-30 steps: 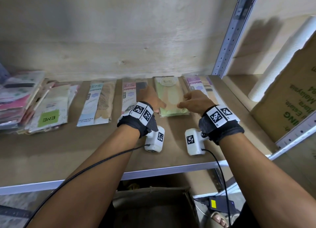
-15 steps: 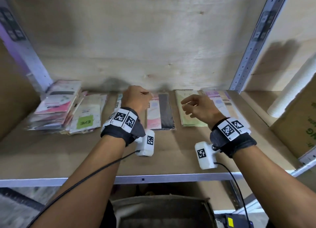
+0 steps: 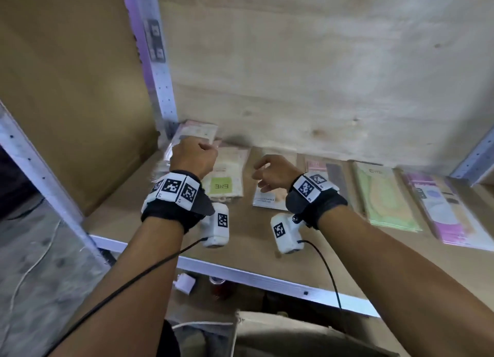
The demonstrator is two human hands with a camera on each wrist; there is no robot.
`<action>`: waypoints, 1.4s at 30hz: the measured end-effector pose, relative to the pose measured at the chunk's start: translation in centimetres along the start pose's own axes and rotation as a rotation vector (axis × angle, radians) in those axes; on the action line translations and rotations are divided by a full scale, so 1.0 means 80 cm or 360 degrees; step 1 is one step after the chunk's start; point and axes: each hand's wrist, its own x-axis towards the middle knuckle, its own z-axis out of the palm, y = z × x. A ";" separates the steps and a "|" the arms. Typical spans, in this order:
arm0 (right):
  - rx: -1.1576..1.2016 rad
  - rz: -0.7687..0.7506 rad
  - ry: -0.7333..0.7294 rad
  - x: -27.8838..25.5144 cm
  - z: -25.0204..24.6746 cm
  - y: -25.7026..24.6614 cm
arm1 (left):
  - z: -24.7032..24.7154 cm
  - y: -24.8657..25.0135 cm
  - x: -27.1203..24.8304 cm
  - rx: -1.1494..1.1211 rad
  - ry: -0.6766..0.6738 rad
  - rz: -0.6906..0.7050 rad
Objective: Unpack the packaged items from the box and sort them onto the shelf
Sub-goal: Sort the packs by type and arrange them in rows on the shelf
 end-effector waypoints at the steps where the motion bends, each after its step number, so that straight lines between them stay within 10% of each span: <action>1: -0.0107 -0.0011 -0.0002 0.010 0.011 -0.004 | -0.006 -0.005 -0.001 0.0056 0.0008 0.0012; 11: -0.0365 0.0000 -0.0031 0.050 0.054 -0.013 | -0.019 -0.013 -0.002 0.0118 -0.0011 0.0093; 29: 0.0910 -0.0170 -0.0014 -0.067 -0.069 0.007 | 0.024 0.000 -0.013 0.0583 -0.0302 0.0421; 42: 0.1331 -0.0243 -0.0077 -0.132 -0.176 0.042 | 0.071 0.067 -0.059 -0.0231 -0.0151 0.1073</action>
